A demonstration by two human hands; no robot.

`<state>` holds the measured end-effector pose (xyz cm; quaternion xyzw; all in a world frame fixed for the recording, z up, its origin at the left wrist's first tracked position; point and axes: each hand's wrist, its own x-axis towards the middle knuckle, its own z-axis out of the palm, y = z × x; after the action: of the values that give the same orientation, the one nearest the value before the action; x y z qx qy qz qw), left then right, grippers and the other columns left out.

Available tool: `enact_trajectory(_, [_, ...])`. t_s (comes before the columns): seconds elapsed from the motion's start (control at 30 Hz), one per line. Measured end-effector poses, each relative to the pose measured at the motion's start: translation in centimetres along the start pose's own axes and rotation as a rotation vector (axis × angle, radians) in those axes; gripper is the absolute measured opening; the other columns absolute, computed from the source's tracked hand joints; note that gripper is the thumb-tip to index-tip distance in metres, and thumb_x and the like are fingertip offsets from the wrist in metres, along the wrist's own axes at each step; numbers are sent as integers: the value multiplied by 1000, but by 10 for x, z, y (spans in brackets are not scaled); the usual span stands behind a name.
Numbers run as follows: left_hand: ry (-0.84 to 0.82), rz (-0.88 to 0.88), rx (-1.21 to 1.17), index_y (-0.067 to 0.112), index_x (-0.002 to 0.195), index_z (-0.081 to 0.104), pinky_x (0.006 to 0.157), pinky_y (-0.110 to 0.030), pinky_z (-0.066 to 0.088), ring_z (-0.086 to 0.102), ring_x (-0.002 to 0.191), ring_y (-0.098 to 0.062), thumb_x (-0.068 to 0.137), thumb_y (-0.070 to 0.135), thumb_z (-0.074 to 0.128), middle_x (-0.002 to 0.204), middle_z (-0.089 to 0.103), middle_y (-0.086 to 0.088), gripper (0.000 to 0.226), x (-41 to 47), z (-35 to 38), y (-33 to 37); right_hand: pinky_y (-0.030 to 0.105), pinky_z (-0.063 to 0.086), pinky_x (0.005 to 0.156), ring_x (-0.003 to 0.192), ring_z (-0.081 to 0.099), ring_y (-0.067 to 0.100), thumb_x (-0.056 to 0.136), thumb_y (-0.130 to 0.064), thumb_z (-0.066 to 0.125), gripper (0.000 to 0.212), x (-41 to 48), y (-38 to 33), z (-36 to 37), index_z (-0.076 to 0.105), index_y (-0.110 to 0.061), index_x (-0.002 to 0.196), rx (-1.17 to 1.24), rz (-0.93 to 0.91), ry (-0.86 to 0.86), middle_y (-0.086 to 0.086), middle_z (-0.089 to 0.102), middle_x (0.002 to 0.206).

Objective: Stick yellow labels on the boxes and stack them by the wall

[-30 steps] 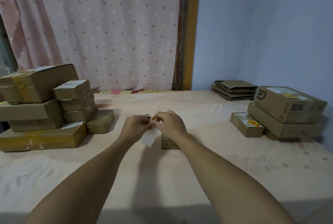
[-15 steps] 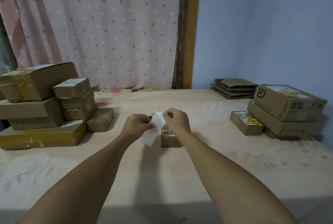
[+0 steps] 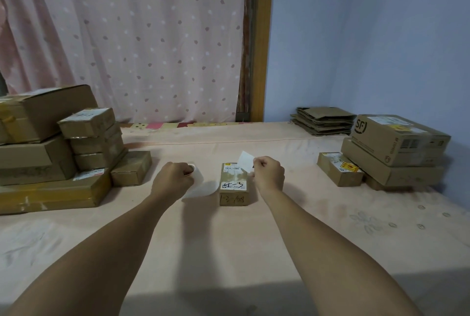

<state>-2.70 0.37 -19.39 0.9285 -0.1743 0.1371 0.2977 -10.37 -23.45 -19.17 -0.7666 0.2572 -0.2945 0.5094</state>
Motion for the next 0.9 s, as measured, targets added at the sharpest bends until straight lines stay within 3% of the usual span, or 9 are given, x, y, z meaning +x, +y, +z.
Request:
enact_trajectory(0.07, [21, 6, 178, 25, 92, 77, 60, -32, 46, 58, 77, -31, 77, 10, 60, 85, 60, -6, 27, -4, 1, -2, 31, 52, 70, 82, 72, 23, 94, -21, 56, 23, -1, 1, 3, 67, -28, 76, 10, -28, 1, -3, 76, 78])
enact_trajectory(0.13, [14, 1, 276, 26, 96, 75, 62, -31, 42, 55, 81, -31, 78, 10, 57, 85, 52, -4, 30, -7, 4, -1, 31, 51, 73, 87, 69, 22, 96, -21, 58, 19, -1, 3, 6, 73, -24, 84, -49, -96, -8, -2, 76, 89])
enact_trajectory(0.27, [-38, -12, 383, 21, 93, 71, 61, -32, 33, 46, 78, -28, 74, 9, 52, 78, 41, -1, 30, -16, 11, 10, 36, 50, 78, 92, 64, 27, 101, -22, 54, 24, -4, 9, 10, 76, -14, 101, -391, -387, -85, 4, 74, 100])
enact_trajectory(0.43, [-64, 7, 419, 21, 101, 73, 67, -32, 37, 51, 86, -27, 81, 12, 54, 87, 53, -5, 29, -24, 25, 14, 37, 45, 74, 94, 64, 31, 104, -19, 44, 29, -9, 15, 13, 72, -10, 102, -753, -594, -138, 7, 66, 104])
enact_trajectory(0.57, [-70, -14, 418, 24, 103, 73, 66, -32, 36, 54, 91, -28, 78, 14, 53, 82, 46, -1, 33, -20, 28, 8, 36, 45, 72, 98, 63, 29, 102, -14, 45, 27, -10, 14, 12, 71, -10, 106, -843, -633, -109, 7, 67, 107])
enact_trajectory(0.73, [-98, -42, 407, 26, 104, 73, 65, -32, 34, 52, 92, -28, 76, 21, 58, 82, 52, -3, 32, -16, 28, -3, 32, 32, 73, 97, 58, 24, 98, -24, 49, 28, -16, 14, 17, 75, -16, 102, -928, -695, -83, 2, 71, 101])
enact_trajectory(0.9, [-101, -49, 482, 19, 79, 67, 71, -34, 27, 44, 85, -25, 74, 31, 56, 80, 65, -2, 17, -14, 26, -3, 31, 33, 74, 105, 54, 21, 98, -31, 52, 27, -17, 17, 21, 77, -21, 103, -907, -577, -151, 1, 69, 102])
